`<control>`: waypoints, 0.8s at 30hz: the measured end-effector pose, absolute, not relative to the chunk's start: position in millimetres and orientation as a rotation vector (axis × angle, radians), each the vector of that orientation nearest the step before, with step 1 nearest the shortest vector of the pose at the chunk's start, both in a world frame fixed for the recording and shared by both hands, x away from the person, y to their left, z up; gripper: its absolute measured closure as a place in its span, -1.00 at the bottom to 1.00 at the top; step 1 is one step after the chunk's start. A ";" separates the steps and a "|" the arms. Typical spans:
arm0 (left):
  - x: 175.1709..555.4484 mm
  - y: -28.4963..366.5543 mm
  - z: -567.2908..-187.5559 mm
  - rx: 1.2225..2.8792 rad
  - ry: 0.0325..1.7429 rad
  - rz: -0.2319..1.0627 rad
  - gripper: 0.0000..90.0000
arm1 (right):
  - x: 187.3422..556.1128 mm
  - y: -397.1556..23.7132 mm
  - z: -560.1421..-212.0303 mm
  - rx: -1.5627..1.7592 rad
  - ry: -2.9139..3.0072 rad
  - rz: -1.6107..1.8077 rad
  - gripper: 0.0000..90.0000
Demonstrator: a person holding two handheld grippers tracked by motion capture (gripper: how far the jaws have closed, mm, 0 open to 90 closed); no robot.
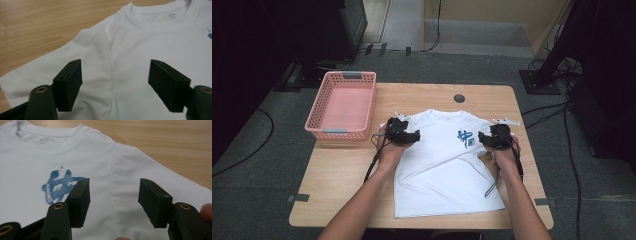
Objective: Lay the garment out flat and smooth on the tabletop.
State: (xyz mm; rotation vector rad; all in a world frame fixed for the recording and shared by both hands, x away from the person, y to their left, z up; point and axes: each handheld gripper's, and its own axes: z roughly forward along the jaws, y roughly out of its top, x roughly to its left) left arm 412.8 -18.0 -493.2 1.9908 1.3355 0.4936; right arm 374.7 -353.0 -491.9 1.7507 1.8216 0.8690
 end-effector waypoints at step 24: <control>470.4 -29.7 -510.5 2.022 1.404 0.556 -0.27 | 436.3 -354.4 -511.6 1.818 1.782 0.718 -0.08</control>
